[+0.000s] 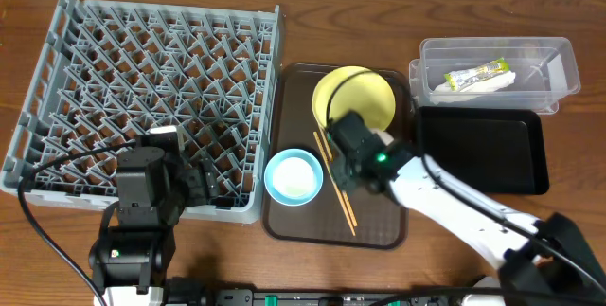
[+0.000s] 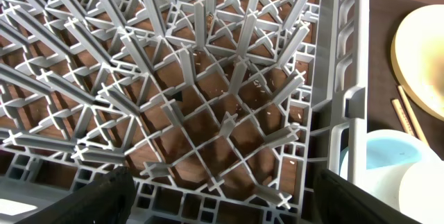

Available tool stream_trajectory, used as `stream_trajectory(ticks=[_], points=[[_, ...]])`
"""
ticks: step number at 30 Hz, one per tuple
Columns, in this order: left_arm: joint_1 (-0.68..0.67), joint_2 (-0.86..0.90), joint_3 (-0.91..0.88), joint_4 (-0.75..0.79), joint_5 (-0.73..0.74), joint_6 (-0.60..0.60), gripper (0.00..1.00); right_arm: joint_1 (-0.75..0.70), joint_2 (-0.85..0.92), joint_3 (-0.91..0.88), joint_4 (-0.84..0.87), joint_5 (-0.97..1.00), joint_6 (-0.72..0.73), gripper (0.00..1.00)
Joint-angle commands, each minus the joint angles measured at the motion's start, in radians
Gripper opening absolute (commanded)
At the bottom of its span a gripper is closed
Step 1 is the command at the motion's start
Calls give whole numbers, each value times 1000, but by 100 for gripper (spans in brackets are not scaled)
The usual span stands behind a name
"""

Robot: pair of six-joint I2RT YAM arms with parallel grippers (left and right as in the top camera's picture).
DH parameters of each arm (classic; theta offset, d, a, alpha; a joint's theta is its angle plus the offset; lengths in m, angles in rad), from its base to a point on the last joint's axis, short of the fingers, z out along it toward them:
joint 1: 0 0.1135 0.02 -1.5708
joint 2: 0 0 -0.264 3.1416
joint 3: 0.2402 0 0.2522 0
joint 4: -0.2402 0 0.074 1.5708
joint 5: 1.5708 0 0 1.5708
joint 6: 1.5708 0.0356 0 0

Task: Sort waste into correct bins and load items into the dishwasher
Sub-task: 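Grasp the rim of the white rice bowl with the right gripper, then tip the white bowl over the black tray to dump the rice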

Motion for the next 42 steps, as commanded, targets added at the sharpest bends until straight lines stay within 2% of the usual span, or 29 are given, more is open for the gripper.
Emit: stream_trajectory(ticks=[1, 5, 14, 22, 33, 42], points=[[-5, -2, 24, -3, 3, -2, 86, -84, -88, 78, 10, 3, 47, 1], [-5, -2, 24, -3, 3, -2, 86, -188, -138, 86, 6, -72, 56, 1], [-5, -2, 24, -2, 3, -2, 86, -473, -182, 82, -45, -453, 77, 1], [-5, -2, 24, -2, 3, -2, 86, -668, -182, -7, -63, -652, 77, 1], [-5, -2, 24, -3, 3, -2, 86, -923, -178, -199, 143, -957, 73, 1], [-5, -2, 24, -3, 3, -2, 86, -1096, -154, -267, 255, -1160, 82, 1]])
